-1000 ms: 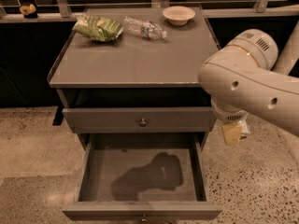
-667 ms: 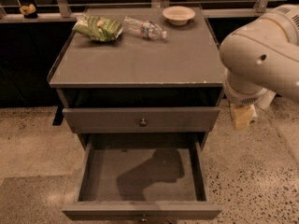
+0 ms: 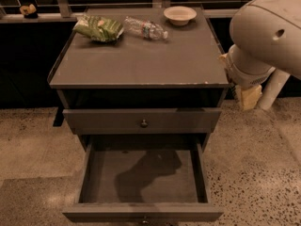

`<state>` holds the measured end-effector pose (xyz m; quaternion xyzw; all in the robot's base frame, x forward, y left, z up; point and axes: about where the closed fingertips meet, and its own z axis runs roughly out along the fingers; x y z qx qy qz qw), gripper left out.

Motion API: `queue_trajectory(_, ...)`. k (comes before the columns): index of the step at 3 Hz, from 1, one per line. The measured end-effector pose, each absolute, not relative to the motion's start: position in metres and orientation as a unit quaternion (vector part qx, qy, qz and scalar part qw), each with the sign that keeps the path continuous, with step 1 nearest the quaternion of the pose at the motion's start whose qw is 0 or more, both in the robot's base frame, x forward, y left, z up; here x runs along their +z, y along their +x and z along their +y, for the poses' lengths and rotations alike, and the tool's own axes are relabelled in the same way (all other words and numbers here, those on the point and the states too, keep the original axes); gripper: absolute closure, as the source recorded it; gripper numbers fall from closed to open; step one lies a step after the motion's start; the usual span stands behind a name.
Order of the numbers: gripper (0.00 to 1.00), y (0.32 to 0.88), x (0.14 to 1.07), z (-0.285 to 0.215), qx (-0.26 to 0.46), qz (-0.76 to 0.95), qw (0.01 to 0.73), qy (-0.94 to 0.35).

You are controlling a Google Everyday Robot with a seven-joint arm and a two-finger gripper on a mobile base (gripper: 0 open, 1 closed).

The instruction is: Pick 7up can from middle drawer and place on counter

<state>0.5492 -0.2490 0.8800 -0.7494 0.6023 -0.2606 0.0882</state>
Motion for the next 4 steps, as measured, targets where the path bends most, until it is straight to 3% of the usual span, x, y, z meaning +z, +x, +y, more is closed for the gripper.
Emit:
queue_trajectory(2, 1.0, 0.582, 0.878, -0.242, -0.254, 0.582, 0.109, -0.765)
queue_trajectory(4, 1.0, 0.701, 0.897, -0.192, -0.259, 0.467, 0.158, -0.83)
